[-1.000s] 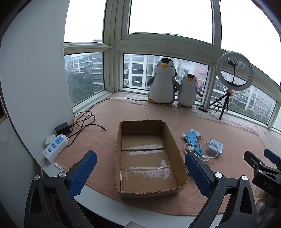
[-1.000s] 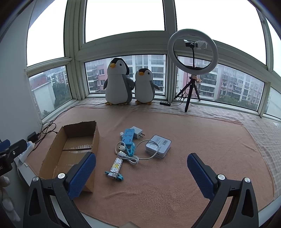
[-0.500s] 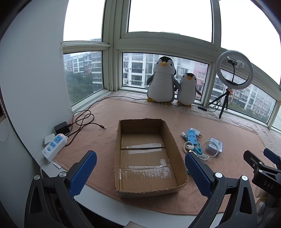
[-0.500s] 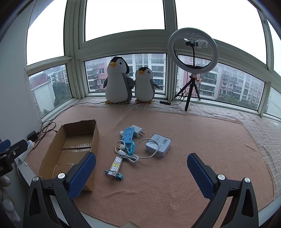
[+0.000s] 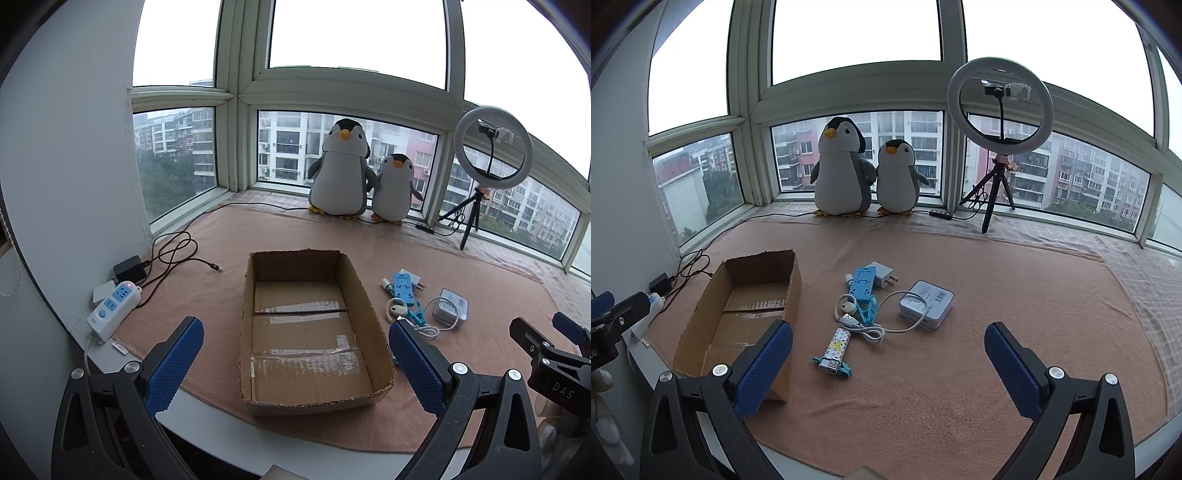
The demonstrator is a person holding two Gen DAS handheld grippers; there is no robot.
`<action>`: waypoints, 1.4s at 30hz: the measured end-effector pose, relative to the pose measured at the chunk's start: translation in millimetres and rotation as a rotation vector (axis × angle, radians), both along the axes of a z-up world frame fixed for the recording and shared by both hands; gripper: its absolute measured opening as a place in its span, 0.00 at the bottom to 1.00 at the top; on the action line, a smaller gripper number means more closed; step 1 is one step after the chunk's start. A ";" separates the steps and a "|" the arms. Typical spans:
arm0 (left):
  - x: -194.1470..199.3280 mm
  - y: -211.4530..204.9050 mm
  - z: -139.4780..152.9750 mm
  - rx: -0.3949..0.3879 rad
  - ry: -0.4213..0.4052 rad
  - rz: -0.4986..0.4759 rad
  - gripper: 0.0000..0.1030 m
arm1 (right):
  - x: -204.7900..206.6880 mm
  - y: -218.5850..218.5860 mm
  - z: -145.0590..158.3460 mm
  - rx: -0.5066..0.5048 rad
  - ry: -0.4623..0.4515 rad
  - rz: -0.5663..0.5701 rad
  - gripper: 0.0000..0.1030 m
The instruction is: Organize rigid objects
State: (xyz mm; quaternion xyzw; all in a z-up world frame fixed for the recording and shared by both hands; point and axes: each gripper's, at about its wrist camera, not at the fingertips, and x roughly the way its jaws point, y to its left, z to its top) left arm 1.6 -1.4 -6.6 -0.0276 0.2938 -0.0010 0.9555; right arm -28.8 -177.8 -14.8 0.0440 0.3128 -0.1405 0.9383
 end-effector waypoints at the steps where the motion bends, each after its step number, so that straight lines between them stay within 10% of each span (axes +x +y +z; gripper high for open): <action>1: 0.0 0.1 0.0 0.000 0.000 0.000 0.99 | 0.2 -0.1 0.2 0.000 0.000 0.000 1.00; 24: 6.3 0.6 -11.9 -0.001 0.039 0.006 0.99 | 5.5 -2.2 -4.3 0.006 0.033 0.000 1.00; 42: 41.9 67.6 -74.1 -0.051 0.209 0.133 0.99 | 17.7 -9.0 -30.6 0.000 0.106 0.001 1.00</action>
